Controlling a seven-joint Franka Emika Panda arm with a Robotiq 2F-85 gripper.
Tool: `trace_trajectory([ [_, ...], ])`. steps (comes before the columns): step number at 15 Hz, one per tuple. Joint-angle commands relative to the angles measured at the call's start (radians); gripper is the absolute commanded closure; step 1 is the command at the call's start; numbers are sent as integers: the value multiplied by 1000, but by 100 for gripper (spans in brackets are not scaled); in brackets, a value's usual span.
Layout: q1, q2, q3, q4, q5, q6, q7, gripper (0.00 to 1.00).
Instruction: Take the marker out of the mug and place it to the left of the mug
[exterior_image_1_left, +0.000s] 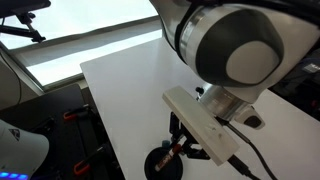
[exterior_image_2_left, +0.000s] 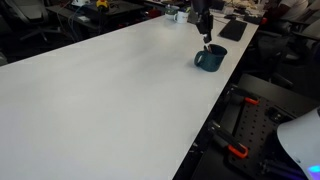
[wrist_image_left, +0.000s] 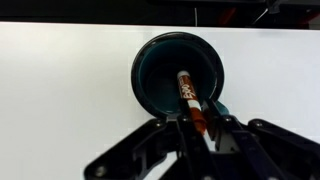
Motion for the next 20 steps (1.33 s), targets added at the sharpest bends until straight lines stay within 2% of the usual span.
trace_trajectory([
  [1,29,-22,11,18,3,-10,0,95],
  [20,125,-172,28,45,-16,-47,20,95],
])
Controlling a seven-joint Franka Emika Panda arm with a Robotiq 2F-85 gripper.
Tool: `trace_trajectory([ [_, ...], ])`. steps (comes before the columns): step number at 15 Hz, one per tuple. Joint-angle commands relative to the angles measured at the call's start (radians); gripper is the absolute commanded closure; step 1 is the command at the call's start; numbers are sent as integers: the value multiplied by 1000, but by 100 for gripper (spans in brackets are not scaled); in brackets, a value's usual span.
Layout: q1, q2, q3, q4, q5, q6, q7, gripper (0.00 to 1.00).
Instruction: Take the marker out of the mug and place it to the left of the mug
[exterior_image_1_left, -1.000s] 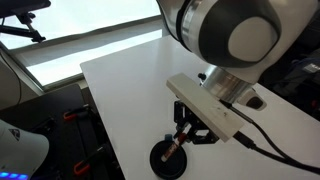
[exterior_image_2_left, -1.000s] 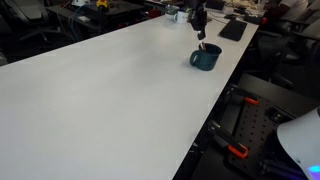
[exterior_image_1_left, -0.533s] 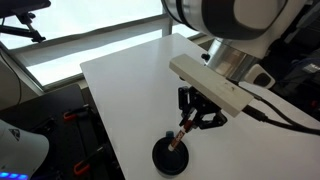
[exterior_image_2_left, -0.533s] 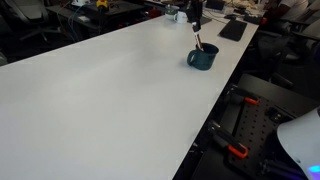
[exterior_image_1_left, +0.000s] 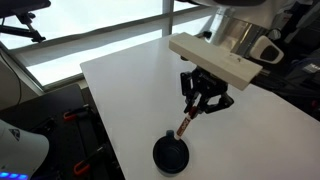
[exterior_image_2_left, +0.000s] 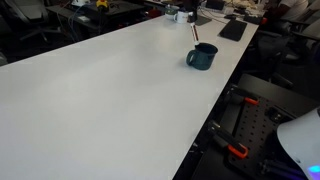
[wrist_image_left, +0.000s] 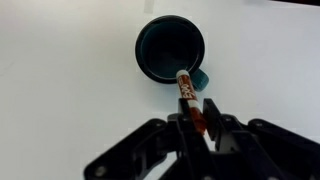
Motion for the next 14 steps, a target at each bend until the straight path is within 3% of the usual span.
trace_trajectory([
  [1,21,-52,15,-4,-9,-25,13,95],
  [7,45,-68,44,13,10,-31,-39,95],
  [14,50,-40,92,35,79,-50,-226,95],
])
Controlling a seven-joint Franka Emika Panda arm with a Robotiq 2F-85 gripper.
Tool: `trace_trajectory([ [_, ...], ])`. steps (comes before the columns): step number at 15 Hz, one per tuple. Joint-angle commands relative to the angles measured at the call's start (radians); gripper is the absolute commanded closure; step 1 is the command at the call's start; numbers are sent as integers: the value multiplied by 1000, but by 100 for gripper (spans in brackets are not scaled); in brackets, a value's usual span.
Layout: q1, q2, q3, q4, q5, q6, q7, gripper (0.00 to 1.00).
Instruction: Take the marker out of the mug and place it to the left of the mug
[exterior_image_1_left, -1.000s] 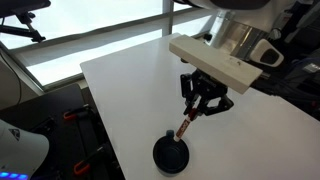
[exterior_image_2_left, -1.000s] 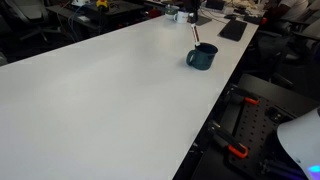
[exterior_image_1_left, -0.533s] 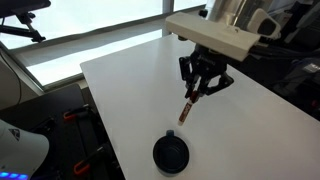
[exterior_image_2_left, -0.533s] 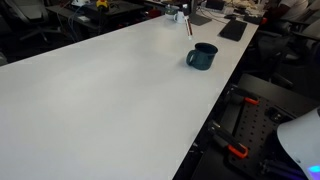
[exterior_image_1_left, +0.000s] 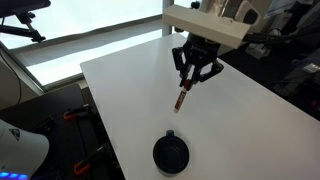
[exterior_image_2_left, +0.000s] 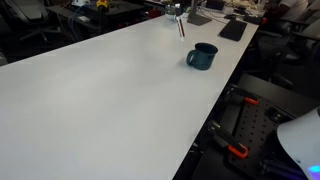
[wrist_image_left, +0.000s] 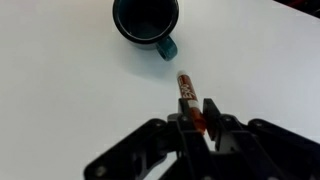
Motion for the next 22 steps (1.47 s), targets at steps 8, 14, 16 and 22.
trace_trajectory([
  [8,28,70,49,58,81,-122,-220,95],
  [14,31,180,48,99,56,-132,-187,95],
  [16,26,216,47,116,51,-130,-182,95],
  [22,14,302,28,167,34,-122,-125,95],
])
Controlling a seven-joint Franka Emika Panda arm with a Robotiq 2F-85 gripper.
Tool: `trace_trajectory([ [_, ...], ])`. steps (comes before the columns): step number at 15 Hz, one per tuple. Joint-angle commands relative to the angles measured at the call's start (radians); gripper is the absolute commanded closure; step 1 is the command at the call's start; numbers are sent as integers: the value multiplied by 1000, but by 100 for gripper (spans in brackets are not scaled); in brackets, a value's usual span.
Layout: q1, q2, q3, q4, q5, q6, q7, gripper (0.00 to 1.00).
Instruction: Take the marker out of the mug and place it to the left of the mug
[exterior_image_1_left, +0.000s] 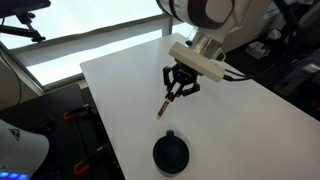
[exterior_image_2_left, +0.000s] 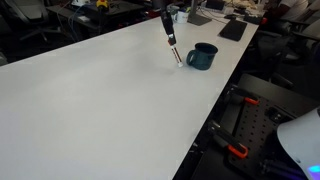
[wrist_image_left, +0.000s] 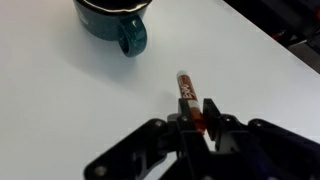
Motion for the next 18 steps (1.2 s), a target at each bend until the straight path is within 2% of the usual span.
trace_trajectory([
  [1,-6,52,-10,55,-24,-29,59,95],
  [12,-34,183,-14,130,-43,-29,148,95],
  [13,-26,189,-20,137,-52,-37,178,83],
  [14,-28,195,-19,144,-55,-50,192,56],
  [15,-48,177,-1,114,-42,-15,154,80],
  [18,-48,191,-1,121,-46,-16,176,59],
])
